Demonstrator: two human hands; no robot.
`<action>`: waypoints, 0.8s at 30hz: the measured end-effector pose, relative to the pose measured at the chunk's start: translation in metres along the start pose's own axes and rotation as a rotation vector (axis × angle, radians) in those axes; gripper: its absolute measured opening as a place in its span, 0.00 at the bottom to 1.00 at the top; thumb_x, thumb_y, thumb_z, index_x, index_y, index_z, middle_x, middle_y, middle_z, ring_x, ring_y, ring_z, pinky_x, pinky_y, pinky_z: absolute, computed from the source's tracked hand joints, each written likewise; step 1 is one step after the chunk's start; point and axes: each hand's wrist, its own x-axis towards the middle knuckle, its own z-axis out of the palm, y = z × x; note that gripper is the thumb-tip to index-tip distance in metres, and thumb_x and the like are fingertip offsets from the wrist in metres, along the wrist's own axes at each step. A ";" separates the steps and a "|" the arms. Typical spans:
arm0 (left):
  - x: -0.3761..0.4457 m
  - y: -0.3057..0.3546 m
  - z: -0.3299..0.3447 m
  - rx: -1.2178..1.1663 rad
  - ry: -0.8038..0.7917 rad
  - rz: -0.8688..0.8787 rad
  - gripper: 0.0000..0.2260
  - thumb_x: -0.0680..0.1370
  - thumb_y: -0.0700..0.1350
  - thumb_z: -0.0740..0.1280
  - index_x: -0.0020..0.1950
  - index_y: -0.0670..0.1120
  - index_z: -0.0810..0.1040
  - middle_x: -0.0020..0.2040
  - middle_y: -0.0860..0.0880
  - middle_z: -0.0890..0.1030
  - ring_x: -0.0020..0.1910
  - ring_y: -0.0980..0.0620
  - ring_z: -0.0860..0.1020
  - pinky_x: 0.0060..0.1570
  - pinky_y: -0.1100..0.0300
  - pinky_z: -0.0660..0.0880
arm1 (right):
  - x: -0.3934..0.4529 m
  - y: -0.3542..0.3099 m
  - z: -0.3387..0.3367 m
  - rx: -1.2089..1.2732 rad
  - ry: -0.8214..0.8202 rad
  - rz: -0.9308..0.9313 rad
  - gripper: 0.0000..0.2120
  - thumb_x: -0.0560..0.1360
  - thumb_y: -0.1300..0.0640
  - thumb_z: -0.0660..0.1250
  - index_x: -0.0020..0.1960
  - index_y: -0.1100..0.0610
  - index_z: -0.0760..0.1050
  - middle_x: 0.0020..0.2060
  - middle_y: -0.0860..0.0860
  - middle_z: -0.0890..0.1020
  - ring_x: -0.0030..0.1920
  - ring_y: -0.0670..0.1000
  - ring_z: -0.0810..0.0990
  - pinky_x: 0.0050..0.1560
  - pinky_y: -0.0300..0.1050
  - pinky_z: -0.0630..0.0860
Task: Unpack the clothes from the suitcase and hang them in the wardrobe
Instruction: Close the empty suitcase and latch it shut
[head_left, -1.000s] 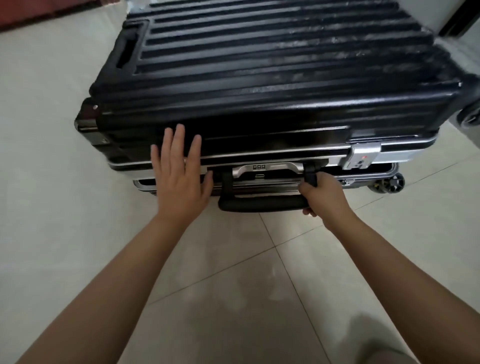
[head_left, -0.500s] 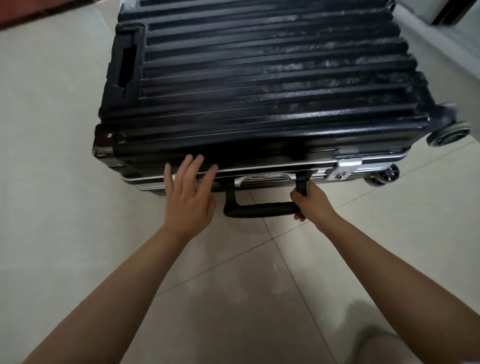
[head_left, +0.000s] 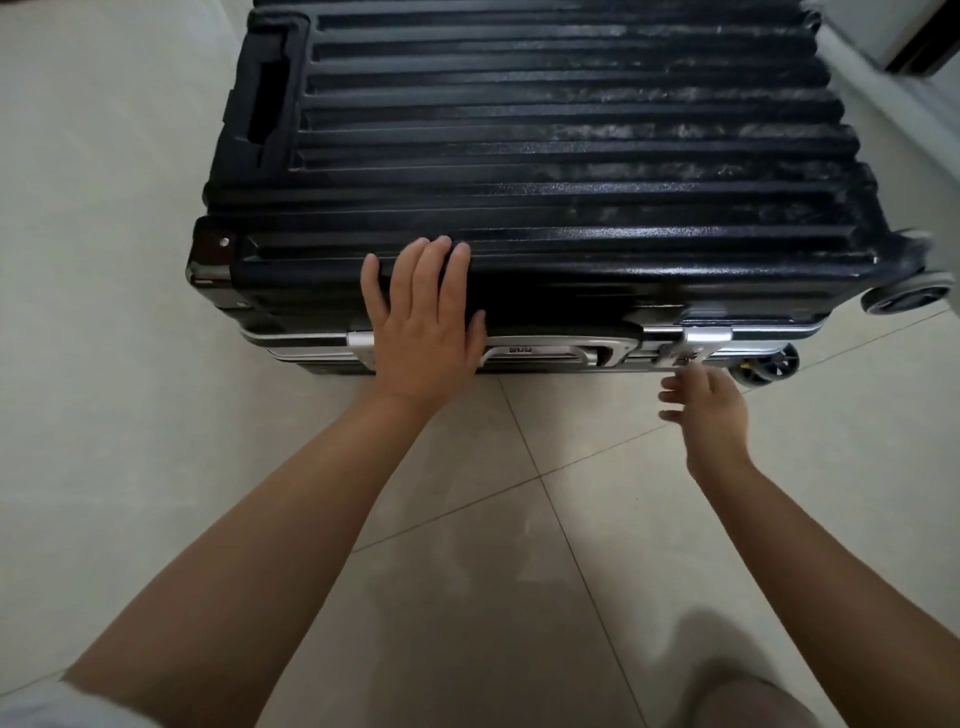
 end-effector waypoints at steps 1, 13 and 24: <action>0.000 0.003 0.001 -0.010 0.009 -0.017 0.22 0.74 0.52 0.59 0.62 0.41 0.64 0.60 0.45 0.64 0.61 0.46 0.64 0.65 0.44 0.52 | 0.004 0.003 -0.008 -0.118 0.083 -0.057 0.06 0.77 0.59 0.59 0.49 0.62 0.72 0.43 0.59 0.76 0.39 0.51 0.75 0.42 0.50 0.76; -0.002 -0.003 0.006 0.013 0.014 0.041 0.38 0.68 0.70 0.56 0.63 0.41 0.63 0.61 0.43 0.63 0.62 0.44 0.63 0.71 0.53 0.36 | 0.038 0.011 -0.043 -1.046 0.397 -1.281 0.39 0.63 0.54 0.71 0.68 0.54 0.55 0.64 0.63 0.57 0.64 0.66 0.55 0.58 0.72 0.53; 0.000 -0.004 0.002 0.039 -0.014 0.052 0.38 0.66 0.68 0.60 0.63 0.40 0.63 0.61 0.43 0.63 0.62 0.44 0.63 0.63 0.43 0.51 | 0.063 -0.020 -0.048 -1.286 0.352 -1.493 0.48 0.55 0.47 0.80 0.68 0.53 0.60 0.65 0.64 0.55 0.63 0.69 0.55 0.55 0.73 0.50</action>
